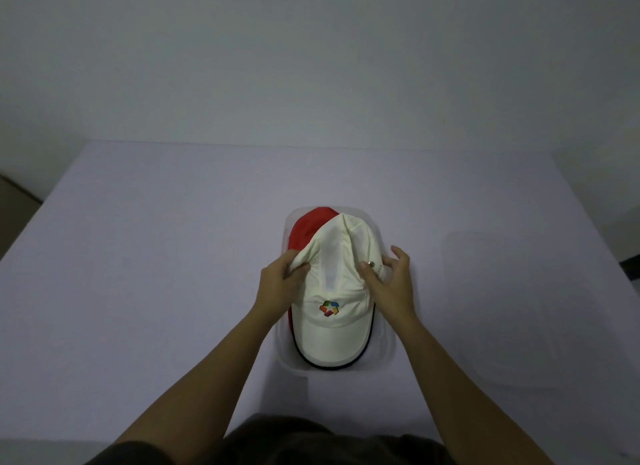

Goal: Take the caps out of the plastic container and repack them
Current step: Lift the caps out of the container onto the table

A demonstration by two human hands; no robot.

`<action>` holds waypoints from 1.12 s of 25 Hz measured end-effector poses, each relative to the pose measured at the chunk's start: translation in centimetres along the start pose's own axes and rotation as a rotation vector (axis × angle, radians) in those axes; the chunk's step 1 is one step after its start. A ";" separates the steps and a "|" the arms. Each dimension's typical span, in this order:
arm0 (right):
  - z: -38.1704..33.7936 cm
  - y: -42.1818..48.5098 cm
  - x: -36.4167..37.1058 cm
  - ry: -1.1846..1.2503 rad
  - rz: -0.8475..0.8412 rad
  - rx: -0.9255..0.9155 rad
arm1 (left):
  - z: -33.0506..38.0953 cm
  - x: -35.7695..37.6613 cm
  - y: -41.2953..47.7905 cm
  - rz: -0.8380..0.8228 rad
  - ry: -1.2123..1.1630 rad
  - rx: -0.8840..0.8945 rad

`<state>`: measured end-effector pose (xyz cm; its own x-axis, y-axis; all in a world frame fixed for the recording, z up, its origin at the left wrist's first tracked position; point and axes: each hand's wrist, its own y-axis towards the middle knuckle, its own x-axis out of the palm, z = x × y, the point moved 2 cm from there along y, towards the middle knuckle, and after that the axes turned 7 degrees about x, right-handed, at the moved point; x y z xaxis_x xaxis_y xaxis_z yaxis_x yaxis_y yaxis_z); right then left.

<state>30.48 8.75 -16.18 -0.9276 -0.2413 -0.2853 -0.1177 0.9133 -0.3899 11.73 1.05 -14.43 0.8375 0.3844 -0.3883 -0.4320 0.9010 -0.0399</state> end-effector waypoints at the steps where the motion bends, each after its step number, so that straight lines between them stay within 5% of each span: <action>1: 0.0 -0.1 -0.1 -0.002 0.028 -0.023 | 0.1 0.0 -0.2 0.013 -0.009 0.017; 5: 0.0 -1.1 -0.2 0.078 0.037 -0.115 | 0.6 0.0 -0.9 0.101 0.005 0.062; 11: 0.2 -2.7 0.4 0.227 -0.194 -0.154 | 2.3 -1.1 0.4 0.205 0.006 -0.027; 19: 0.4 -2.7 0.4 0.390 -0.103 -0.053 | 1.5 -1.8 -0.4 -0.200 -0.244 -0.170; 24: -2.1 -3.5 4.0 0.379 -0.119 -0.077 | 0.3 -4.7 -1.3 0.029 -0.172 -0.171; 28: -4.9 -4.4 9.7 0.192 -0.305 -0.151 | -1.5 -10.4 -1.3 0.200 -0.170 -0.188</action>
<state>20.30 3.96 -12.96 -0.8898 -0.4564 -0.0020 -0.4357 0.8508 -0.2939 3.05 -4.39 -11.76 0.7667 0.5928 -0.2465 -0.6349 0.7572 -0.1536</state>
